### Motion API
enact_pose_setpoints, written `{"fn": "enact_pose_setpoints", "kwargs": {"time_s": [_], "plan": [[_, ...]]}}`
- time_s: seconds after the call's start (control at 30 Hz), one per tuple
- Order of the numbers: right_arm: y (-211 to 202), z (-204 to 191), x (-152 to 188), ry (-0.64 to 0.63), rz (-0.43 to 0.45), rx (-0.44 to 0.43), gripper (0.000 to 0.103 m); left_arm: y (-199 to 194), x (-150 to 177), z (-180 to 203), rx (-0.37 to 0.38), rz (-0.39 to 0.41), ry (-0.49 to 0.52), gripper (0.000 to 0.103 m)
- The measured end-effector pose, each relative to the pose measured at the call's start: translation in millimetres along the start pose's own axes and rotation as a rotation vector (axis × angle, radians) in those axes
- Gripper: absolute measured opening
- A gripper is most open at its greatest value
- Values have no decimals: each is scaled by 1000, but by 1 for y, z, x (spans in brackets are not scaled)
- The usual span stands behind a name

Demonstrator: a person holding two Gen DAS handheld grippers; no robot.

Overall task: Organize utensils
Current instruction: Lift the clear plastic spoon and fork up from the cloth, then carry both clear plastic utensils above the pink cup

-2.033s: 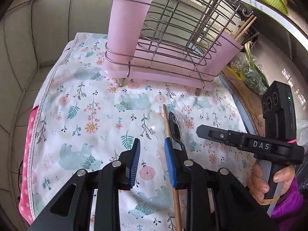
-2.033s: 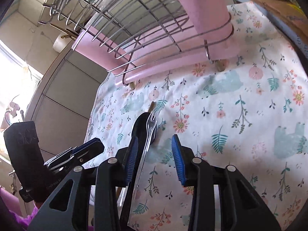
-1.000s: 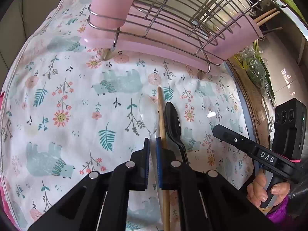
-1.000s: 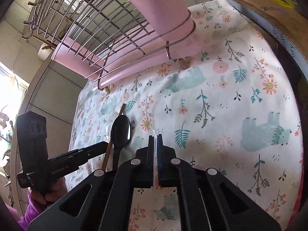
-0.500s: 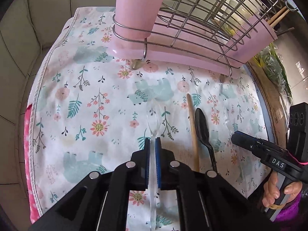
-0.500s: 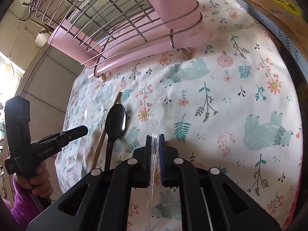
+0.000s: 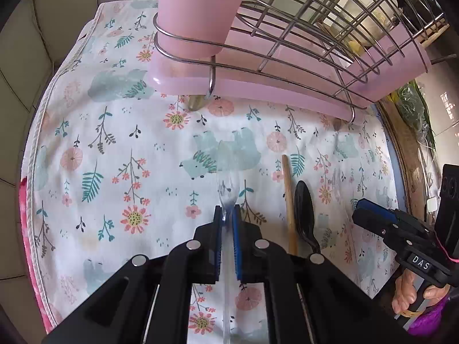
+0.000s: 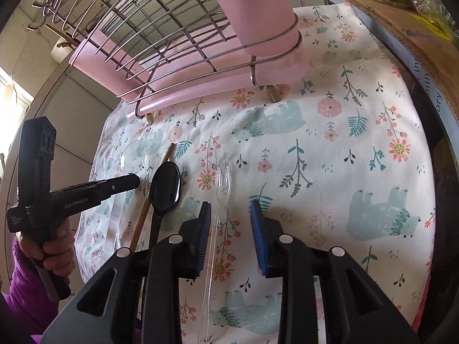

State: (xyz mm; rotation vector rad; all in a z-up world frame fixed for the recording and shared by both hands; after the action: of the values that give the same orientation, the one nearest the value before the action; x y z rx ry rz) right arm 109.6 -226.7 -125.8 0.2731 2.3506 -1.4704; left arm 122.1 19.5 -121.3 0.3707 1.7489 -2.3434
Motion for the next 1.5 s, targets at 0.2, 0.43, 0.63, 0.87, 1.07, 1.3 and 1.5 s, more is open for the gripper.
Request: {"fn": "enact_pose_setpoints", "kwargs": {"time_s": [0.2, 0.43, 0.63, 0.87, 1.07, 1.3, 1.5], "plan": [[18, -14, -11, -82, -38, 75, 29, 1, -1, 1, 10, -10, -10, 6], [25, -37, -8, -228, 24, 224, 29, 1, -6, -1, 0, -23, -7, 6], [23, -38, -3, -236, 85, 229, 15, -1, -7, 2, -21, -7, -11, 5], [-12, -33, -5, -157, 186, 112, 15, -35, 0, 7, -19, 140, 13, 3], [-55, -36, -9, -134, 317, 38, 15, -78, 8, 11, 1, 289, 21, 3], [-95, -43, -14, -116, 435, -10, 15, -122, 14, 10, 22, 423, 17, 3], [-129, -42, -26, -102, 513, -39, 15, -154, 10, 14, 40, 518, 11, 3]]}}
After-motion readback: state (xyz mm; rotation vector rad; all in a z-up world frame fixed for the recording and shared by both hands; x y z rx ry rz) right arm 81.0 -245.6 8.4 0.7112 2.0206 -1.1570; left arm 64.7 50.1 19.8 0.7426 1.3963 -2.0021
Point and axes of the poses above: each gripper's, at about its wrist camera, not at the fingertips, and y roughly the way its jaws point, z to its right, x to its underside, the point moved 2 cm from there along y, roughly the way its jaws point, and after that the axes turned 1 degree about y, right-handed, at the moved point
